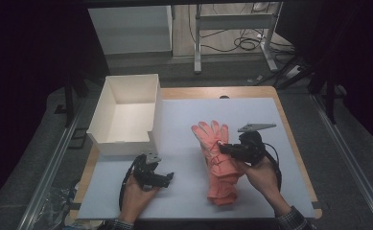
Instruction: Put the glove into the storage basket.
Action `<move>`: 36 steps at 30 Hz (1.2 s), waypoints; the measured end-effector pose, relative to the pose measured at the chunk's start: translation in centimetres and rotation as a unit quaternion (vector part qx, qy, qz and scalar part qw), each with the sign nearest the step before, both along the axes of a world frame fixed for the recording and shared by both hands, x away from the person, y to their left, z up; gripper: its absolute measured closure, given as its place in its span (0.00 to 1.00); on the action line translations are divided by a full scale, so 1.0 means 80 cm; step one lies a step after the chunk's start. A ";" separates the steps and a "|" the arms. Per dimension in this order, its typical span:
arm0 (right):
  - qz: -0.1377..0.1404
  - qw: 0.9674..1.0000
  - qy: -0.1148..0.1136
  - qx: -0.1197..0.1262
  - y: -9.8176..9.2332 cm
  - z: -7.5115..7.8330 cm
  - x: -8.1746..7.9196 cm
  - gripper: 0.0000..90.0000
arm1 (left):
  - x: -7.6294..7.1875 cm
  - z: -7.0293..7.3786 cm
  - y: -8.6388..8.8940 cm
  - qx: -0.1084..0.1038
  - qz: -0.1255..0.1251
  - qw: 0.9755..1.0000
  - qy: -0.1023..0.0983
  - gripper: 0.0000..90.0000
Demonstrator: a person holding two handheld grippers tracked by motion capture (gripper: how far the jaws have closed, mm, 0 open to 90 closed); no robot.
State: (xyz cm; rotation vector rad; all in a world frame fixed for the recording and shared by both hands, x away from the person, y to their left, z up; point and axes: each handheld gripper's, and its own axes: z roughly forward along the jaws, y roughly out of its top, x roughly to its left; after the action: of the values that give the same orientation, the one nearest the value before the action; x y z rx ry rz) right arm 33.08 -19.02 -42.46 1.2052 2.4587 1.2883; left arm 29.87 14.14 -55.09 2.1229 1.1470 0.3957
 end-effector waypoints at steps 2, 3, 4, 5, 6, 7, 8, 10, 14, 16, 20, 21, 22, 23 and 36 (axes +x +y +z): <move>-0.005 1.000 0.003 0.003 -0.004 -0.006 -0.008 0.93 | 0.000 0.000 0.000 0.001 -0.001 1.000 -0.001 0.02; -0.007 1.000 0.004 0.003 -0.006 -0.009 -0.012 0.93 | 0.000 0.000 0.000 0.001 -0.001 1.000 -0.001 0.02; -0.010 1.000 0.006 0.003 -0.008 -0.012 -0.015 0.93 | 0.000 0.000 0.000 0.001 -0.001 1.000 -0.001 0.02; -0.012 1.000 0.005 0.002 -0.010 -0.016 -0.018 0.93 | 0.000 0.000 0.000 0.001 -0.001 1.000 -0.001 0.02; -0.013 1.000 0.007 0.002 -0.011 -0.020 -0.020 0.93 | 0.000 0.000 0.000 0.000 0.000 1.000 -0.001 0.02; -0.016 1.000 0.010 0.005 -0.012 -0.023 -0.022 0.93 | 0.000 0.000 0.000 0.000 0.000 1.000 -0.001 0.02; -0.018 1.000 0.010 0.004 -0.013 -0.026 -0.023 0.93 | 0.000 0.000 0.000 0.000 0.000 1.000 -0.001 0.02; -0.019 1.000 0.008 -0.001 -0.014 -0.033 -0.024 0.92 | 0.000 0.000 0.000 0.000 0.000 1.000 -0.001 0.02; -0.013 1.000 -0.004 -0.011 -0.014 -0.045 -0.022 0.85 | 0.000 0.000 0.000 0.000 0.000 1.000 -0.001 0.02; -0.010 1.000 -0.012 -0.020 -0.013 -0.046 -0.021 0.78 | 0.000 0.000 0.000 0.000 0.000 1.000 -0.001 0.02; 0.006 0.999 -0.028 -0.039 -0.013 -0.040 -0.018 0.68 | 0.000 0.000 0.000 0.000 0.000 1.000 -0.001 0.02; 0.009 0.999 -0.029 -0.042 -0.013 -0.037 -0.018 0.67 | 0.000 0.000 0.000 0.000 0.000 1.000 -0.001 0.02; 0.014 0.998 -0.035 -0.048 -0.014 -0.034 -0.017 0.65 | 0.000 0.000 0.000 0.000 0.000 1.000 -0.001 0.02; 0.016 0.998 -0.039 -0.048 -0.015 -0.031 -0.017 0.64 | 0.000 0.000 0.000 0.001 0.000 1.000 -0.001 0.02; 0.147 0.982 -0.071 -0.093 -0.003 -0.017 0.022 0.50 | 0.000 0.000 0.000 0.000 -0.001 1.000 -0.002 0.02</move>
State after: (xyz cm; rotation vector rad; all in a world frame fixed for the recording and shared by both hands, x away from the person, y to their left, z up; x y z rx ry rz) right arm 34.84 -19.24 -43.78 0.7024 2.6487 1.1276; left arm 29.89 14.15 -55.11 2.1227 1.1437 0.3995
